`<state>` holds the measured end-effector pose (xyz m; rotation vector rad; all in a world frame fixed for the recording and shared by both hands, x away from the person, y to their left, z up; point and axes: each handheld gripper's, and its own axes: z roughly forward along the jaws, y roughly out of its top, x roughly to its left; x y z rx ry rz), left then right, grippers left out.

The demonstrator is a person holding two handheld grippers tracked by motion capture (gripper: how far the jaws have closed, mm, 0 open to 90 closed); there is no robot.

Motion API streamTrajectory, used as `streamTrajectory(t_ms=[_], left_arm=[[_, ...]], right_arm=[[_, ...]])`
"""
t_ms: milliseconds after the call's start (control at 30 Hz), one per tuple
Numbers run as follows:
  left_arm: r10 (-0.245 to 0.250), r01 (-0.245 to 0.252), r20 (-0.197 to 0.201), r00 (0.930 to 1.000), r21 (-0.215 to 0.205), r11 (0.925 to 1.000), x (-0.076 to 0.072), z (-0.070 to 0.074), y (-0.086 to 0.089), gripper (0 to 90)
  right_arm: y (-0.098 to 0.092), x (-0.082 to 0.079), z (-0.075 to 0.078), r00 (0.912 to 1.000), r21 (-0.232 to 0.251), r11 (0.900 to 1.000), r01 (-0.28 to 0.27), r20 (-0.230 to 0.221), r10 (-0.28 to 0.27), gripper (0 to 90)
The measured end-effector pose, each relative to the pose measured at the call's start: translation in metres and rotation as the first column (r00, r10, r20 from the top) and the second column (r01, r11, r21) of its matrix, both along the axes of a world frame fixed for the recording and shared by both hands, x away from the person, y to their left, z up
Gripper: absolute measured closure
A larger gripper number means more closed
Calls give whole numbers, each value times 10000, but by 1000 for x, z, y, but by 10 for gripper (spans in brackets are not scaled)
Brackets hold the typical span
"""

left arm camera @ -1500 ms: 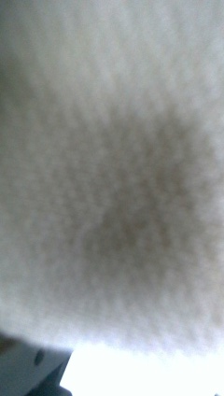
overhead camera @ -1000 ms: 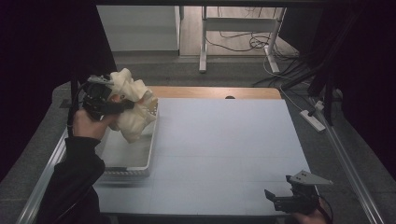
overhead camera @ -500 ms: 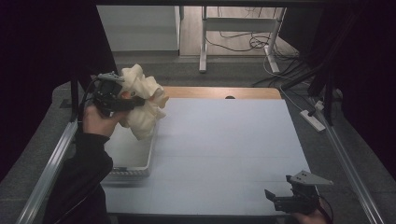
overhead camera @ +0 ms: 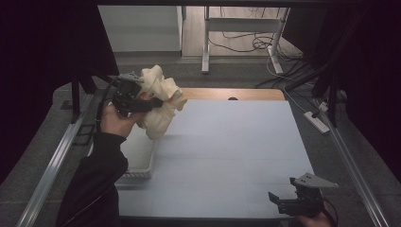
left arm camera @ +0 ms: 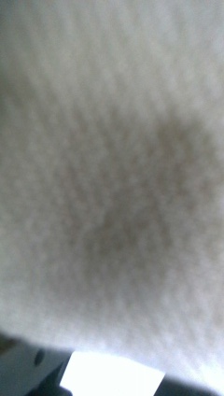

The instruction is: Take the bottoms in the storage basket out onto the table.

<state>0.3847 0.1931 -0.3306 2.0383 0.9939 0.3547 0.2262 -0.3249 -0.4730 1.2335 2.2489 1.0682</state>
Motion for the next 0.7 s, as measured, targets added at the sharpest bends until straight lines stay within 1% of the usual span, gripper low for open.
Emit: streamTrajectory(t_ms=[400, 700], left_arm=[[-600, 602, 57, 9982, -260, 9979, 6, 0, -27, 575], [-1025, 1025, 19, 9947, -120, 9947, 14, -7, -54, 574]], right_arm=[[0, 0, 0, 10000, 12, 10000, -6, -5, 6, 25], [0, 0, 0, 10000, 36, 10000, 0, 12, 0, 25]])
